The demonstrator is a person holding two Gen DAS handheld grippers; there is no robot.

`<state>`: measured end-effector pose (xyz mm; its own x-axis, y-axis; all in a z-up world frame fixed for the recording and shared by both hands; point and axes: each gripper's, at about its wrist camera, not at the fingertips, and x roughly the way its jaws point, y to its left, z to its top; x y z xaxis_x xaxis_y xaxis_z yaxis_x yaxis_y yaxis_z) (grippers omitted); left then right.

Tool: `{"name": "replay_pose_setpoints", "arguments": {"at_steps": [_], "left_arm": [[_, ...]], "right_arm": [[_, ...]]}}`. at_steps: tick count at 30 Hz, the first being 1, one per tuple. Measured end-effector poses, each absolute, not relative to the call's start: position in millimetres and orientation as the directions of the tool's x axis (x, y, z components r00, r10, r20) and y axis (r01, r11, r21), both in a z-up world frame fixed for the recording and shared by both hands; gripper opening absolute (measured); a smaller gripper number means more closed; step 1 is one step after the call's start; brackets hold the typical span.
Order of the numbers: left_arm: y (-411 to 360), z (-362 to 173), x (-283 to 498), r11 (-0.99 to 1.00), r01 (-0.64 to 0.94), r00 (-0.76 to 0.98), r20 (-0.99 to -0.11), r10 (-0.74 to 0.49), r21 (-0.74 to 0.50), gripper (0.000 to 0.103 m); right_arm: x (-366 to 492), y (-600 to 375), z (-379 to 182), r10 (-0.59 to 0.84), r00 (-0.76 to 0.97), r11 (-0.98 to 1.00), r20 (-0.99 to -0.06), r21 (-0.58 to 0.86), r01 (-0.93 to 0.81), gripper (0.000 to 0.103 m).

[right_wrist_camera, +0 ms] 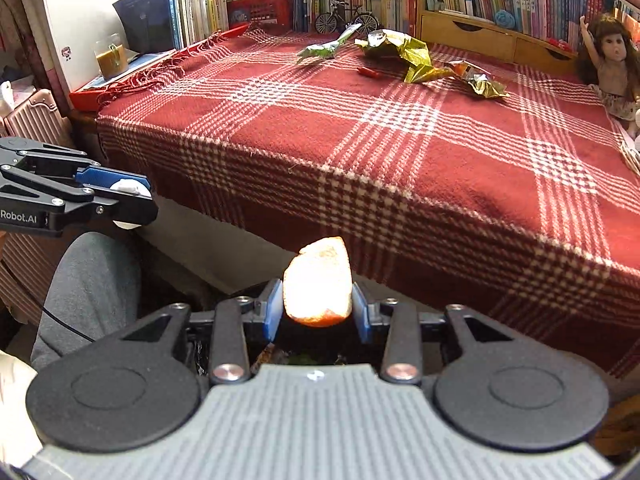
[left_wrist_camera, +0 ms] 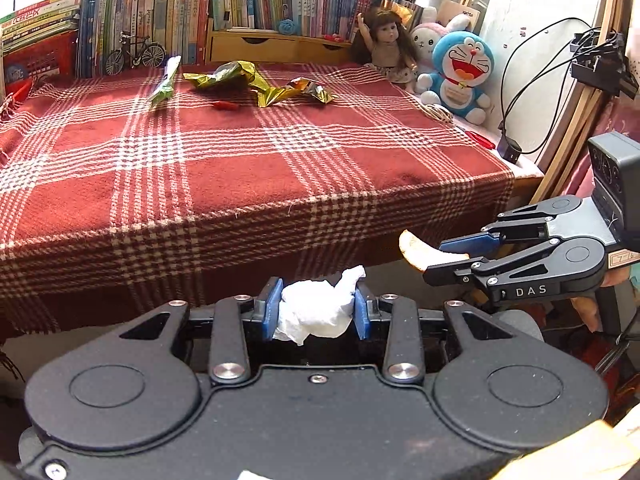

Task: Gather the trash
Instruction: 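Carry the tissue and orange piece off the bed edge over the black bin, then open both grippers to drop the tissue and orange piece into the bin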

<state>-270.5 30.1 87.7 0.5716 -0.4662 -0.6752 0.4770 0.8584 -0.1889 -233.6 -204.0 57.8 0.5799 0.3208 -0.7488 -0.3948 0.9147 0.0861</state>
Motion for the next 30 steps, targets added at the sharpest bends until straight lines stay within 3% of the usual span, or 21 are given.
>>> {"name": "replay_pose_setpoints", "arguments": {"at_steps": [4,23,26,30], "left_arm": [[30,78,-273,0.837,0.482,0.486,-0.715,-0.502,-0.26,0.034],[-12,-81,-212,0.925,0.361,0.412,-0.869,-0.274,-0.121,0.035],[-13,-87,-208,0.922,0.365,0.398,-0.875,-0.276,-0.125,0.038],[-17,-93,-203,0.926,0.36,0.388,-0.884,-0.259,-0.114,0.051]], "right_arm": [[-239,-201,62,0.317,0.56,0.907,-0.766,0.074,-0.414,0.044],[-198,-173,-52,0.289,0.398,0.915,-0.871,0.129,-0.383,0.043],[-192,-174,-57,0.292,0.383,0.914,-0.876,0.138,-0.382,0.045],[-184,-174,-60,0.299,0.37,0.914,-0.88,0.152,-0.377,0.049]]}}
